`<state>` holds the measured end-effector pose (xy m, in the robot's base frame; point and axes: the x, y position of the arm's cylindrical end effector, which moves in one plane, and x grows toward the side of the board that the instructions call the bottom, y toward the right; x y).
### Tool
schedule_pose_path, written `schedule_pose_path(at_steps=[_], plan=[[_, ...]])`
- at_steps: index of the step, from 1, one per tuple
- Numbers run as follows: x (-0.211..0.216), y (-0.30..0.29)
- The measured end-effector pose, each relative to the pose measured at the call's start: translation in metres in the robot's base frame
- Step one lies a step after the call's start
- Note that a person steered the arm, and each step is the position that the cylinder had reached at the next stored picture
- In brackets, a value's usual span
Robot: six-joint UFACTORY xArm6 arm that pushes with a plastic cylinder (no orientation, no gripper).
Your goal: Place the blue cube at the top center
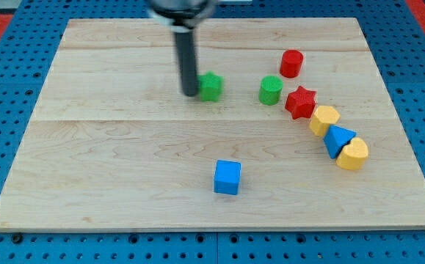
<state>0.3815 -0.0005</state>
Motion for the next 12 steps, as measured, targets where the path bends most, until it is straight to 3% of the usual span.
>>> schedule_pose_path(at_steps=[1,2,3,4,5,6,8,9,10,11,12], plan=[[0.0,0.054],[0.038,0.005],[0.089,0.072],[0.14,0.087],[0.17,0.048],[0.159,-0.022],[0.226,-0.009],[0.224,-0.054],[0.164,-0.028],[0.171,-0.043],[0.204,-0.054]])
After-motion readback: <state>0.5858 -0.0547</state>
